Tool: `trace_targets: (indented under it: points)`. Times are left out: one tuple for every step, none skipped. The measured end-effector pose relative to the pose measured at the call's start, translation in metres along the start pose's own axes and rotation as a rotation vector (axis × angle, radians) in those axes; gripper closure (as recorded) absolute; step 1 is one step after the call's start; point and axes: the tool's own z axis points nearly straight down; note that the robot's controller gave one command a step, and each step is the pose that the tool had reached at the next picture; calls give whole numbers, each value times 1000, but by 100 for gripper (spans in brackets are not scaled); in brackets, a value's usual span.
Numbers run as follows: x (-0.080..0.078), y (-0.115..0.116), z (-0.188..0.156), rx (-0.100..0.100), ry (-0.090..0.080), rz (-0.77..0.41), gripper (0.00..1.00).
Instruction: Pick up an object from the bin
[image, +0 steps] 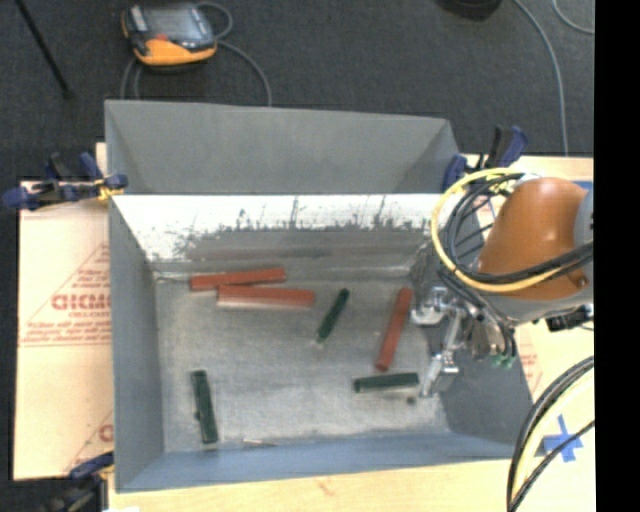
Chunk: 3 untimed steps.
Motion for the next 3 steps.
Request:
trace_targets:
  points:
    - [1, 8, 50, 0, -1, 350, 0]
    - [13, -3, 78, -3, -6, 223, 100]
    - [13, -3, 78, -3, -6, 223, 100]
